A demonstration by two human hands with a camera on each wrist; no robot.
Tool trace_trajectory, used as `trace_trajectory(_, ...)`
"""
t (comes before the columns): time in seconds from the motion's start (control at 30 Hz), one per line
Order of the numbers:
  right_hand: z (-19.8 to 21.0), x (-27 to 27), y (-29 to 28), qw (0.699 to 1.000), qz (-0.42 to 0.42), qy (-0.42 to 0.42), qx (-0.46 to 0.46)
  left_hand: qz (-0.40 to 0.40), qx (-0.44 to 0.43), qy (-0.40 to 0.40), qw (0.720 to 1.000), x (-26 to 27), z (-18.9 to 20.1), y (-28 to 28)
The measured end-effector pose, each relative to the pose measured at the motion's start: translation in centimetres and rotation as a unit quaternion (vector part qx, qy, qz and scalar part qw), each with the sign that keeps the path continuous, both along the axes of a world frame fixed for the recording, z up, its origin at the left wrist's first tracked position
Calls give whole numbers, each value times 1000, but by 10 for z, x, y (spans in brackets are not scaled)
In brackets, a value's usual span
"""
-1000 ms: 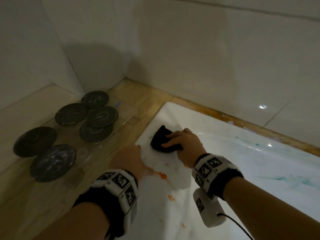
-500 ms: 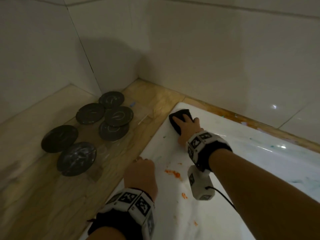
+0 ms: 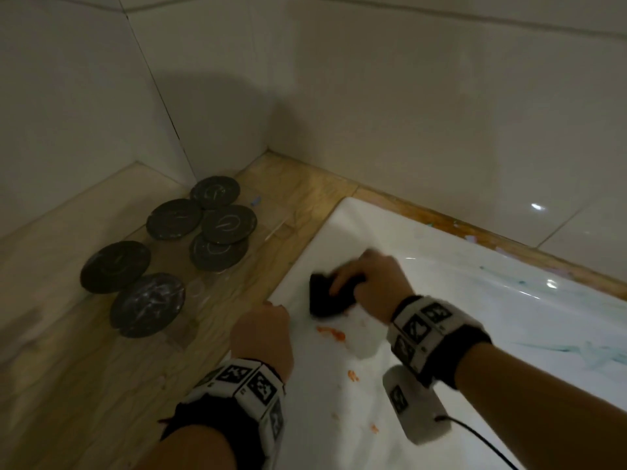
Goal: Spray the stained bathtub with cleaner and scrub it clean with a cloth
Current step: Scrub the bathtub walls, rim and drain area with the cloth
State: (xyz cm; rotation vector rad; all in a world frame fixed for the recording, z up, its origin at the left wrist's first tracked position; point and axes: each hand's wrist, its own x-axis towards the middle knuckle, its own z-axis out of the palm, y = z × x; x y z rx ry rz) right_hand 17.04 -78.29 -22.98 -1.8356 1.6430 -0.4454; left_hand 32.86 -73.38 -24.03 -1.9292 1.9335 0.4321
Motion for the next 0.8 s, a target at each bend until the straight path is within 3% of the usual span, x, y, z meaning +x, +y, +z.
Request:
trace_trajectory(0.07, 4, 2, -22, 995, -47, 0, -89, 5, -1, 7, 1000, 0, -1, -1)
trace_trajectory(0.1, 4, 4, -32, 996, -34, 24, -78, 4, -4, 7, 1000, -1, -1, 0)
trace_trajectory(0.2, -7, 19, -44, 986, 34, 135, 94, -2, -7, 3, 1000, 0, -1, 1)
trace_trajectory(0.3, -16, 30, -35, 957, 109, 260, 66, -12, 12, -11, 1000, -1, 0, 0)
trace_trajectory(0.5, -24, 27, -4, 949, 183, 258, 14, -24, -27, -26, 999, -12, 1, 2)
trace_trajectory(0.63, -28, 34, 20, 949, 188, 253, 7, 14, -35, 21, 999, -6, -3, 8)
trace_trajectory(0.8, -17, 41, 62, 943, 219, 243, 65, 6, -23, 1, 1000, 17, -6, 44)
